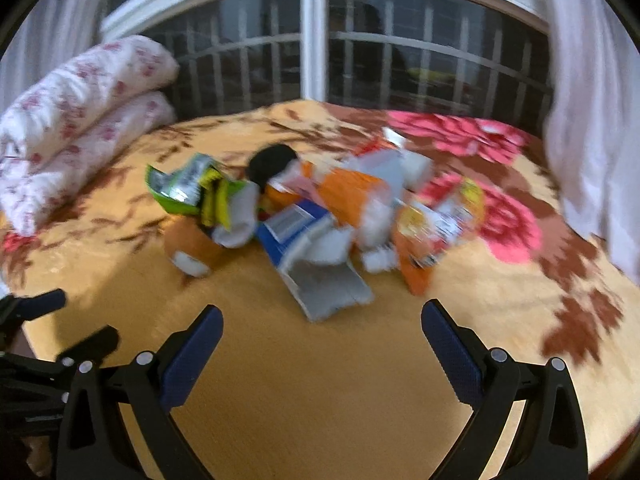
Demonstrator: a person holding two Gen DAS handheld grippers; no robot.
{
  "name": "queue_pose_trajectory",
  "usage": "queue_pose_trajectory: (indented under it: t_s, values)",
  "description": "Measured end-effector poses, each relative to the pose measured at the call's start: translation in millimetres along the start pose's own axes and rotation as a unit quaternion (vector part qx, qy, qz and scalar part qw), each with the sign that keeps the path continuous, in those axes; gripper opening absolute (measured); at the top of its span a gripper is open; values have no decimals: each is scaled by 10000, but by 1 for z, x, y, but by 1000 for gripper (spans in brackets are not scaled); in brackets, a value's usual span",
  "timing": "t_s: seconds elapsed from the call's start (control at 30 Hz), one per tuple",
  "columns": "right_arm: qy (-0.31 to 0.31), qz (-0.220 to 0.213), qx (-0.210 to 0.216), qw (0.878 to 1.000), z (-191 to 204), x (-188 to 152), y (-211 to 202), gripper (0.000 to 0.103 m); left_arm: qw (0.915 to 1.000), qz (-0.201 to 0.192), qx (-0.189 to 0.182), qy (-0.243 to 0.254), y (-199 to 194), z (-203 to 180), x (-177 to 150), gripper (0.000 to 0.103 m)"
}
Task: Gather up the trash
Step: 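Reach the right tool into the pile and grasp the blue milk carton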
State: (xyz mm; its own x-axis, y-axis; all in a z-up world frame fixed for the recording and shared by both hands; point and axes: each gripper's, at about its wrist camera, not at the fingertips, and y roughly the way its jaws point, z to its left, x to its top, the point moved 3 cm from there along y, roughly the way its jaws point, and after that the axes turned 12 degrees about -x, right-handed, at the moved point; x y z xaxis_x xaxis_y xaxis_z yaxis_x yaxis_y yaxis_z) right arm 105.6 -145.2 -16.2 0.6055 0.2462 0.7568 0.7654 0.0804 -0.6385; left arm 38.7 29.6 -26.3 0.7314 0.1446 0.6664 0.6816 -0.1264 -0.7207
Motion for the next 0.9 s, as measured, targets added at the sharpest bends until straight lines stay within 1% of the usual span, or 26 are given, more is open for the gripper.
queue_pose_trajectory:
  t_s: [0.03, 0.13, 0.17, 0.23, 0.3, 0.37, 0.43, 0.47, 0.6, 0.63, 0.67, 0.73, 0.77, 0.8, 0.83, 0.9]
  values:
    - [-18, -13, 145, 9999, 0, 2, 2, 98, 10000, 0, -6, -5, 0, 1, 0, 96]
    - [-26, 102, 780, 9969, -1, 11, 17, 98, 10000, -3, -7, -11, 1, 3, 0, 96]
    - [-41, 119, 894, 9959, 0, 13, 21, 98, 10000, -9, -5, -19, 2, 5, 0, 96]
    - [-97, 147, 951, 9953, 1, 16, 27, 97, 10000, -6, -15, -32, 3, 8, 1, 96]
    - [-180, 237, 991, 9946, 1, 21, 37, 93, 10000, 6, -25, -52, 6, 11, 1, 96]
    - [-193, 405, 1124, 9927, 3, 25, 47, 78, 10000, 6, -30, -77, 8, 14, 1, 96]
    - [-153, 660, 1235, 9900, 5, 26, 60, 70, 9999, -6, -42, -104, 10, 16, 2, 96]
    - [-143, 722, 1205, 9900, 5, 25, 65, 67, 9999, -7, -56, -112, 11, 17, 3, 96]
    - [-123, 888, 1162, 9892, 10, 29, 79, 67, 9999, 6, -55, -89, 15, 19, 3, 96]
    - [-132, 899, 1159, 9891, 11, 30, 80, 69, 10000, 8, -47, -78, 16, 18, 2, 96]
    - [-176, 919, 1147, 9890, 16, 33, 84, 73, 10000, 10, -44, -63, 17, 18, 2, 96]
    - [-273, 938, 1145, 9886, 23, 36, 88, 76, 10000, 4, -47, -26, 18, 18, 3, 96]
    - [-356, 965, 1131, 9882, 28, 37, 93, 69, 10000, -8, -54, 1, 17, 17, 3, 96]
    - [-376, 1006, 1148, 9876, 28, 37, 96, 57, 10000, -12, -65, 13, 17, 17, 3, 96]
    - [-343, 1164, 1244, 9848, 29, 36, 102, 56, 10000, -15, -81, 20, 17, 16, 3, 96]
    - [-197, 1166, 1293, 9845, 26, 37, 102, 54, 9999, -33, -123, 37, 16, 15, 3, 96]
